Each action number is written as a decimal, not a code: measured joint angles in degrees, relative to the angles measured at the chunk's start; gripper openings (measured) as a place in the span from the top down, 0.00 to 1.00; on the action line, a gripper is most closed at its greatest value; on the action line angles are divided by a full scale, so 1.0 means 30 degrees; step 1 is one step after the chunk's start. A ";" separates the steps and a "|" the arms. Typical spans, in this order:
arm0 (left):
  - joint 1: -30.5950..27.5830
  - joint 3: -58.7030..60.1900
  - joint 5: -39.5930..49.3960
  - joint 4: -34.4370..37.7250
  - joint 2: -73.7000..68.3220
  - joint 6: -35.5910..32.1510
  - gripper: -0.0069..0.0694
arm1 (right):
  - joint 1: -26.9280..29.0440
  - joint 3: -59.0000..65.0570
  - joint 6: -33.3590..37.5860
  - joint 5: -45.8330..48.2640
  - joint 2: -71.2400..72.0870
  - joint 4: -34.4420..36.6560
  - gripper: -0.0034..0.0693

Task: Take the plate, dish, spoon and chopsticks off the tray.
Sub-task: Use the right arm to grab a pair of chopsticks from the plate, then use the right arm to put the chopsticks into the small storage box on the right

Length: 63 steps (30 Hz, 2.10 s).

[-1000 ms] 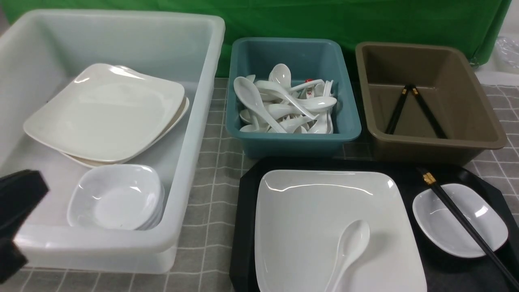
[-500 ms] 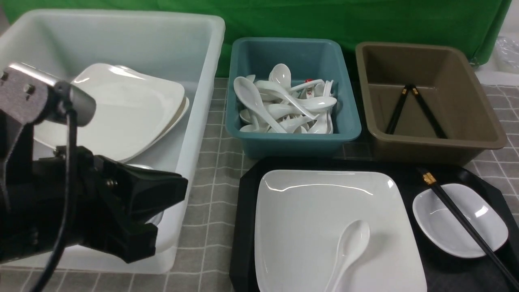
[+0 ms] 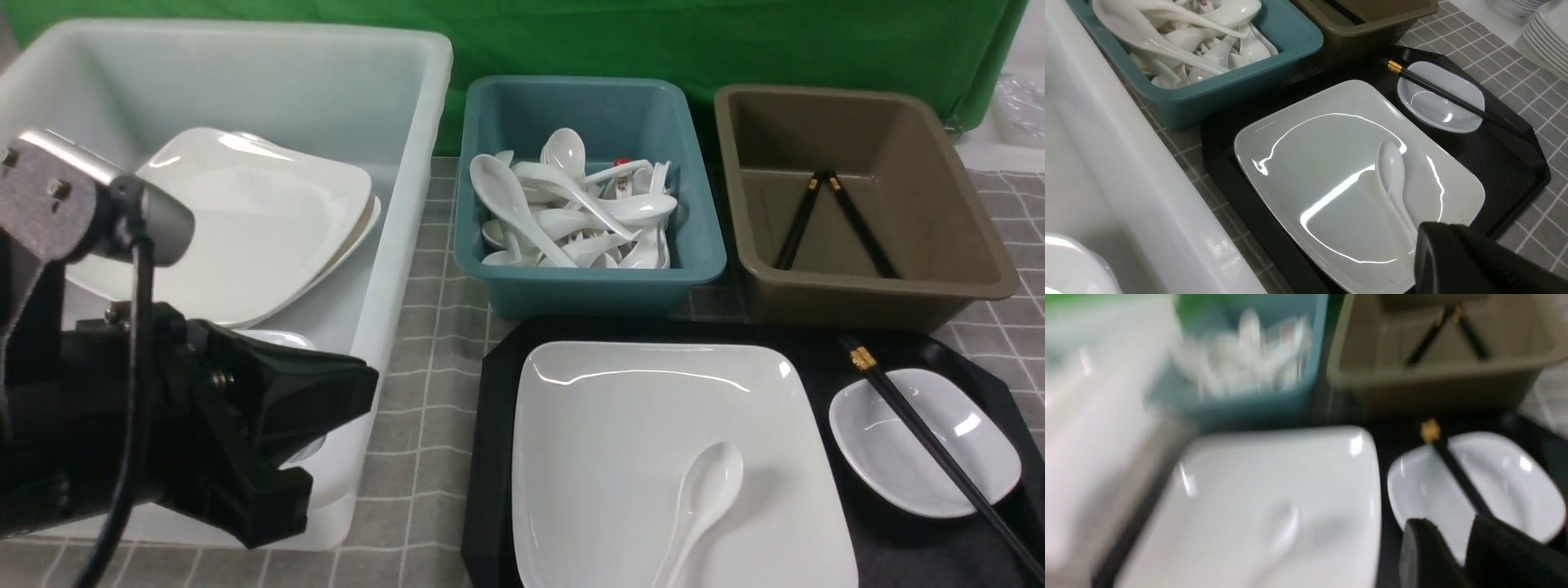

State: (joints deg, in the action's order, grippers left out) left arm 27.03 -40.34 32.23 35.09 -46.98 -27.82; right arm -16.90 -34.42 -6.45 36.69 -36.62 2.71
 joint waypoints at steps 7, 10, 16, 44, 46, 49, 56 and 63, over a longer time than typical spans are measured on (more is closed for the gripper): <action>0.0000 0.0000 0.0829 0.0017 0.2251 -0.0749 0.90 | -0.0206 -0.4766 0.3517 0.3393 -0.9073 -0.0903 0.60; 0.0000 -0.0017 0.1174 0.0017 0.4223 -0.0731 0.90 | 0.0606 -0.5815 0.4253 0.3849 -1.1685 -0.1398 0.57; 0.0000 -0.0034 0.2228 -0.0016 0.6454 -0.0673 0.90 | 0.1667 -0.6242 0.4530 0.3810 -1.4005 -0.1404 0.46; 0.0000 -0.0034 0.3812 -0.0307 0.7772 0.0244 0.90 | 0.4282 -0.6451 0.5338 -0.1892 -2.0598 -0.1233 0.80; 0.0000 -0.0034 0.3812 -0.0307 0.7772 0.0244 0.90 | 0.4282 -0.6409 0.5681 -0.1556 -2.0205 -0.1285 0.79; 0.0000 -0.0034 0.3604 -0.0307 0.7772 0.0258 0.90 | 0.4282 -0.6392 0.6654 -0.0504 -1.8912 -0.1285 0.79; 0.0000 -0.0034 0.1095 -0.0291 0.7772 0.0258 0.90 | 0.3623 -0.6673 0.9543 0.1952 -1.5659 0.0784 0.79; 0.0000 -0.0034 -0.1855 -0.0290 0.7772 0.0258 0.90 | 0.4050 -1.0860 0.9592 -0.2620 -1.6965 0.6535 0.79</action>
State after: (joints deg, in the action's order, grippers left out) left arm 27.03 -40.44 26.66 34.22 -23.67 -27.05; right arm -4.75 -67.00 22.33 28.83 -87.52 22.31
